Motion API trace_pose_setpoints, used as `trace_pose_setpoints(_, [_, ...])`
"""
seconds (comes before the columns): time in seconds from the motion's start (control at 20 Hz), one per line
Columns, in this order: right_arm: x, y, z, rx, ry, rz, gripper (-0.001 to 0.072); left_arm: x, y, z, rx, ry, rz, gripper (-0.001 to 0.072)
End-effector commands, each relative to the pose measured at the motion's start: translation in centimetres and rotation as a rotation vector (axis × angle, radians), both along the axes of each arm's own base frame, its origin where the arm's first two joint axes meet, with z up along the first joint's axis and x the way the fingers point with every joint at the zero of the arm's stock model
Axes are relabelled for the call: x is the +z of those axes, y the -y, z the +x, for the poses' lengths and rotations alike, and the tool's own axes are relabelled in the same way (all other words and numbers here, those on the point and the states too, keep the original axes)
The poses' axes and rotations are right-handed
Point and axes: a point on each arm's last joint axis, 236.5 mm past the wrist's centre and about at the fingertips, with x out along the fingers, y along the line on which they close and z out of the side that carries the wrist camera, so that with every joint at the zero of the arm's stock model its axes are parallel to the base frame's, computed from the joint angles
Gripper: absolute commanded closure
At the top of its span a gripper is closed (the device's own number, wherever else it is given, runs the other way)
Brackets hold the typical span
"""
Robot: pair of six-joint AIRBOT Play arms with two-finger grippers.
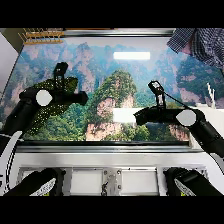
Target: Fold the clothes and pants, and hang the long-sleeved shirts on hangers.
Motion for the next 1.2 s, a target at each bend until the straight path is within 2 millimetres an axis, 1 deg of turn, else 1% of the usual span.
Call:
trace_pose_setpoints(0.0, [0.0, 0.0, 0.0, 0.001, 0.0, 0.0, 0.0703, -2.1, -10.1, 2.0, 0.16, -0.048, 0.202, -0.001])
trace_pose_setpoints(0.05, [0.0, 0.0, 0.0, 0.001, 0.0, 0.0, 0.0703, -3.1, -13.3, 2.4, 0.232, -0.088, 0.21, -0.001])
trace_pose_setpoints(0.15, [0.0, 0.0, 0.0, 0.001, 0.0, 0.0, 0.0702, -5.3, -18.9, 2.9, 0.368, -0.152, 0.202, -0.0011])
trace_pose_setpoints(0.2, [0.0, 0.0, 0.0, 0.001, 0.0, 0.0, 0.0702, -6.6, -21.4, 2.9, 0.423, -0.183, 0.198, -0.001])
trace_pose_setpoints(0.25, [0.0, 0.0, 0.0, 0.001, 0.0, 0.0, 0.0702, -7.9, -23.2, 2.8, 0.464, -0.213, 0.194, -0.0011])
trace_pose_setpoints(0.3, [0.0, 0.0, 0.0, 0.001, 0.0, 0.0, 0.0703, -9.5, -24.8, 2.5, 0.499, -0.243, 0.189, -0.0011])
trace_pose_setpoints(0.35, [0.0, 0.0, 0.0, 0.001, 0.0, 0.0, 0.0703, -10.9, -25.8, 2.3, 0.522, -0.271, 0.185, -0.001])
trace_pose_setpoints(0.45, [0.0, 0.0, 0.0, 0.001, 0.0, 0.0, 0.0703, -13.4, -26.8, 2.1, 0.542, -0.313, 0.175, -0.0011])
trace_pose_setpoints(0.5, [0.0, 0.0, 0.0, 0.001, 0.0, 0.0, 0.0702, -14.5, -26.7, 2.1, 0.539, -0.331, 0.175, -0.0011])
trace_pose_setpoints(0.6, [0.0, 0.0, 0.0, 0.001, 0.0, 0.0, 0.0702, -15.9, -26.1, 2.2, 0.52, -0.354, 0.177, -0.0011])
trace_pose_setpoints(0.65, [0.0, 0.0, 0.0, 0.001, 0.0, 0.0, 0.0703, -16.2, -25.8, 2.2, 0.512, -0.36, 0.177, -0.0011])
trace_pose_setpoints(0.7, [0.0, 0.0, 0.0, 0.001, 0.0, 0.0, 0.0702, -16.3, -25.4, 2.3, 0.503, -0.362, 0.179, 0.0004])
trace_pose_setpoints(0.75, [0.0, 0.0, 0.0, 0.001, 0.0, 0.0, 0.0703, -16.3, -24.9, 2.4, 0.492, -0.361, 0.18, 0.0182])
trace_pose_setpoints(0.8, [0.0, 0.0, 0.0, 0.001, 0.0, 0.0, 0.0703, -16.3, -24.4, 2.5, 0.478, -0.361, 0.182, 0.0441])
trace_pose_setpoints(0.85, [0.0, 0.0, 0.0, 0.001, 0.0, 0.0, 0.0703, -16.3, -23.9, 2.6, 0.467, -0.36, 0.185, 0.064])
trace_pose_setpoints(0.9, [0.0, 0.0, 0.0, 0.001, 0.0, 0.0, 0.0703, -16.1, -23.4, 2.8, 0.456, -0.356, 0.186, 0.0703])
trace_pose_setpoints(0.95, [0.0, 0.0, 0.0, 0.001, 0.0, 0.0, 0.0702, -15.5, -22.8, 3.1, 0.443, -0.339, 0.186, 0.0704])
trace_pose_setpoints(1.0, [0.0, 0.0, 0.0, 0.001, 0.0, 0.0, 0.0702, -14.1, -21.7, 3.8, 0.423, -0.299, 0.183, 0.0704])
trace_pose_setpoints(1.1, [0.0, 0.0, 0.0, -0.001, 0.001, -0.002, 0.0702, -10.1, -18.3, 5.5, 0.376, -0.182, 0.15, 0.0704])
trace_pose_setpoints(1.15, [0.0, 0.2, 0.2, -0.005, 0.009, -0.008, 0.0703, -8.0, -16.1, 6.0, 0.343, -0.129, 0.123, 0.0704])
